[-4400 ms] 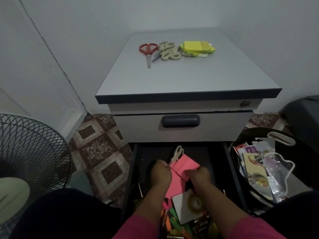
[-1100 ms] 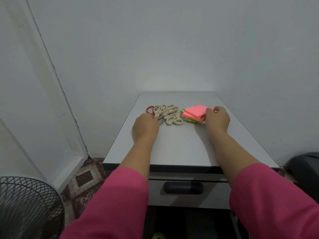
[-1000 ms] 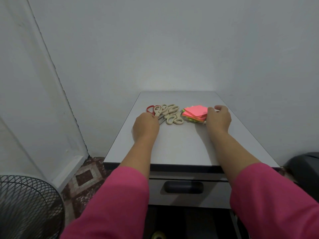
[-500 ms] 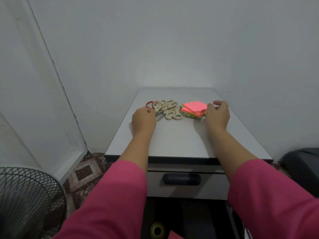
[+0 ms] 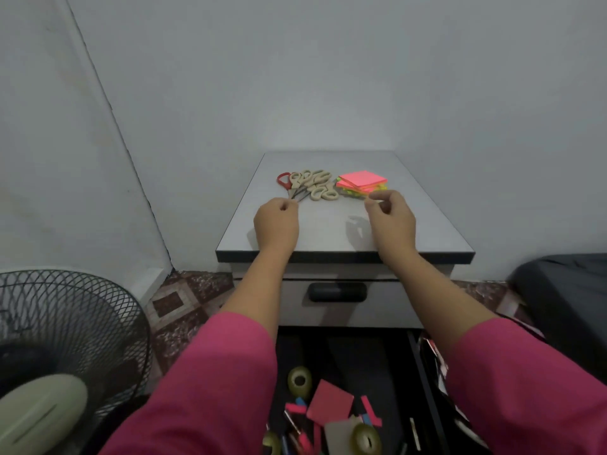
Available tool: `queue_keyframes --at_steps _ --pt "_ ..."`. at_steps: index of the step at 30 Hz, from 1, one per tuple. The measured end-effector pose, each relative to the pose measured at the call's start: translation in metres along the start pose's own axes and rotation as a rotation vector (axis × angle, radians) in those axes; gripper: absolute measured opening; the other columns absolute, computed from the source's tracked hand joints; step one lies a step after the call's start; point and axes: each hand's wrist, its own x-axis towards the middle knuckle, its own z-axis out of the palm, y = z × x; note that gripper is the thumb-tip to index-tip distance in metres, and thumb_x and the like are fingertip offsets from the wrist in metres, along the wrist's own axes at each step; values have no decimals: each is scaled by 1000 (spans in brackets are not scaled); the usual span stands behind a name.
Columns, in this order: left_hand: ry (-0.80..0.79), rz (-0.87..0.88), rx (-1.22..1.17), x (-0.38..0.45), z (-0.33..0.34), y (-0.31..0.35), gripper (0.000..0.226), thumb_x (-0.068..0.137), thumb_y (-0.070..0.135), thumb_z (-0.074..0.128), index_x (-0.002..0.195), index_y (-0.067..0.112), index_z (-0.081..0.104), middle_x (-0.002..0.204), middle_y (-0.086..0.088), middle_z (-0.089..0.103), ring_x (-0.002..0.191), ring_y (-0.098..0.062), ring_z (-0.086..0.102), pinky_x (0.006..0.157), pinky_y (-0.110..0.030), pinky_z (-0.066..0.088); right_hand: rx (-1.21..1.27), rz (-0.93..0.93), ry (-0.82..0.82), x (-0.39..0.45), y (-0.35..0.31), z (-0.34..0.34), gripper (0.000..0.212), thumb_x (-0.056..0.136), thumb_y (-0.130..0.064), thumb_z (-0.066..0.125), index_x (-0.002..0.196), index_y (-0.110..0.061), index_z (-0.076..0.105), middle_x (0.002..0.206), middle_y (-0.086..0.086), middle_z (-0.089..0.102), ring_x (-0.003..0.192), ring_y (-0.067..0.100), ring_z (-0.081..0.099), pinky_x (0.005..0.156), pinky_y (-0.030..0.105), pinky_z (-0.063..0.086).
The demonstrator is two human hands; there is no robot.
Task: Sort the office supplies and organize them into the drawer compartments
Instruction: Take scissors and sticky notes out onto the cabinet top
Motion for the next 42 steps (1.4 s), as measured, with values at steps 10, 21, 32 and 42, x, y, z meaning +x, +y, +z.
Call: queue_keyframes --at_steps 10,21,32,42 --pt "-279 -24 -178 -116 -21 -44 18 91 9 60 81 -3 69 54 0 54 45 4 46 54 -12 39 -51 19 -317 -126 60 -16 19 91 -16 61 75 -28 61 69 -8 60 63 2 53 61 17 43" --pt "-848 -338 552 -173 -19 -172 19 88 7 52 80 2 68 82 -13 67 77 -19 62 67 -26 46 -812 453 -770 -183 181 -45 26 94 -29 54 101 -8 67 105 8 67 99 22 61 74 22 41" --pt "-1227 -257 1217 -206 -24 -184 44 93 17 57 134 3 49 139 -15 49 127 -28 47 103 -34 38 -982 608 -900 -207 198 -41 48 91 -27 55 136 -12 49 135 11 54 121 22 54 96 26 44" --pt "-1279 -194 1201 -212 -28 -185 34 92 6 54 124 -4 54 130 -21 53 120 -33 51 100 -35 40 -831 733 -714 -213 203 -31 48 94 -37 50 134 -10 52 135 11 54 121 23 54 92 25 44"
